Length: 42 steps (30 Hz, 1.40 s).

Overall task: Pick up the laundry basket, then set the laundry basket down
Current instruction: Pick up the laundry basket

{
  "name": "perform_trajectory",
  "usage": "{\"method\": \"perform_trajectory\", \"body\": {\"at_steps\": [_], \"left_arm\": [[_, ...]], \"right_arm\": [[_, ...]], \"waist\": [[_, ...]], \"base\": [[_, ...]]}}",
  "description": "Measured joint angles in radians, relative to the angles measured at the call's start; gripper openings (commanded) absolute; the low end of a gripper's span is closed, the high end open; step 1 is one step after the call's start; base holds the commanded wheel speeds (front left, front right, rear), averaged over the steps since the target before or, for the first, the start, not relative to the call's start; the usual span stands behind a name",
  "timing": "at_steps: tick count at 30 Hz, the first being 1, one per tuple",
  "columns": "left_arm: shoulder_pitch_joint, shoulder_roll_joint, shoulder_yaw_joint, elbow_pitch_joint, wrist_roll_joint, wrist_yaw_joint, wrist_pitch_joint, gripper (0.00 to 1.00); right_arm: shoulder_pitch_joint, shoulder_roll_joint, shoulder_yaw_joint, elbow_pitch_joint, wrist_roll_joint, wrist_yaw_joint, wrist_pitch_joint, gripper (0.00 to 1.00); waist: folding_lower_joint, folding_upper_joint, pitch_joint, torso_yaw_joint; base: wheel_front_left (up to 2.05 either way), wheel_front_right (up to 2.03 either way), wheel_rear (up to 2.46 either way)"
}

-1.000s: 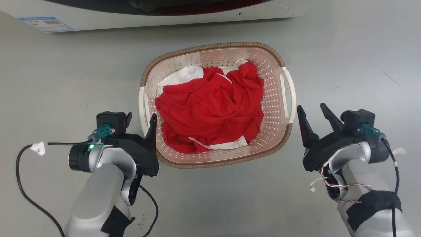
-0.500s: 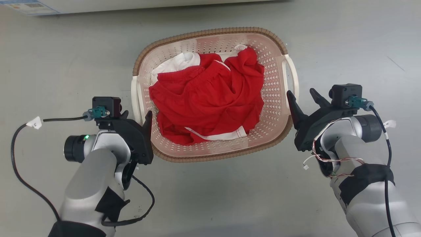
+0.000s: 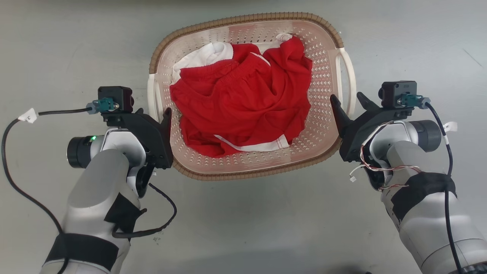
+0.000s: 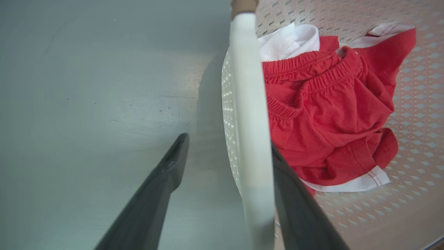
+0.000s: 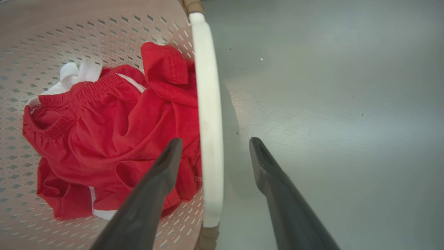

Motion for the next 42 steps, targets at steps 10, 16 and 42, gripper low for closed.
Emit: {"method": "perform_trajectory", "body": {"at_steps": [10, 16, 42], "left_arm": [[-0.022, -0.023, 0.003, 0.045, -0.011, 0.0, -0.018, 0.0], [-0.036, -0.026, 0.004, 0.07, -0.012, -0.001, -0.028, 0.0], [0.002, -0.038, -0.013, 0.2, -0.039, -0.018, -0.031, 0.0]], "right_arm": [[-0.028, 0.012, 0.014, 0.054, 0.018, 0.019, 0.0, 0.0], [-0.039, 0.015, 0.015, 0.081, 0.028, 0.02, -0.002, 0.0], [0.032, 0.032, 0.085, 0.172, 0.15, 0.041, 0.036, 0.0]], "waist": [[-0.0001, -0.0002, 0.014, 0.006], [-0.0003, -0.0003, 0.017, 0.007], [-0.0002, -0.0001, -0.18, 0.024]], "base": [[0.0, 0.0, 0.0], [0.0, 0.0, 0.0], [0.0, 0.0, 0.0]]}}
